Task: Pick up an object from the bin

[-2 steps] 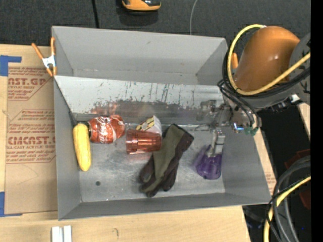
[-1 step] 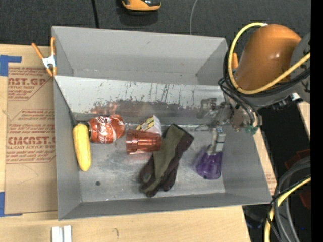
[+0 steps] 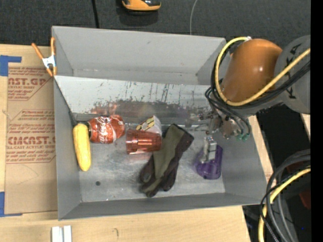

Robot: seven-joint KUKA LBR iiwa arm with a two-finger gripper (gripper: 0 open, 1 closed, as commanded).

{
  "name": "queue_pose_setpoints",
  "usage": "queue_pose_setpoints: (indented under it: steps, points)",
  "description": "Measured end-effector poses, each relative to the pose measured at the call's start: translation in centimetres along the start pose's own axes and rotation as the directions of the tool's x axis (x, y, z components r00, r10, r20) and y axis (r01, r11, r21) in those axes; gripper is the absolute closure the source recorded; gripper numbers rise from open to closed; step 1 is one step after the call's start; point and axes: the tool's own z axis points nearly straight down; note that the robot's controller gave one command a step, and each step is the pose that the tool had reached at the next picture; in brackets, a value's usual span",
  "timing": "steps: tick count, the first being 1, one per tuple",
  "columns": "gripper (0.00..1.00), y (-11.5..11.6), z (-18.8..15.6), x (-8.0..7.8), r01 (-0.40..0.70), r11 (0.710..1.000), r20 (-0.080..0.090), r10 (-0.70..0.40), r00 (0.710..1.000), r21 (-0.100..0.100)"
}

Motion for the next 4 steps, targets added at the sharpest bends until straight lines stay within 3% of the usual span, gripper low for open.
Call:
queue_pose_setpoints:
  steps: [1, 2, 3, 4]
  points:
    - [0.0, 3.2, 2.7, 0.9, 0.396, 0.918, -0.002, -0.396, 0.918, -0.003]
    - [0.0, 11.0, 6.7, 2.8, 0.574, 0.819, -0.003, -0.574, 0.819, -0.008]
    - [0.0, 4.5, 10.0, -1.1, 0.783, 0.622, 0.0, -0.783, 0.622, -0.003]
    - [1.0, 9.9, 12.6, 3.8, 0.871, 0.49, 0.002, -0.871, 0.49, -0.006]
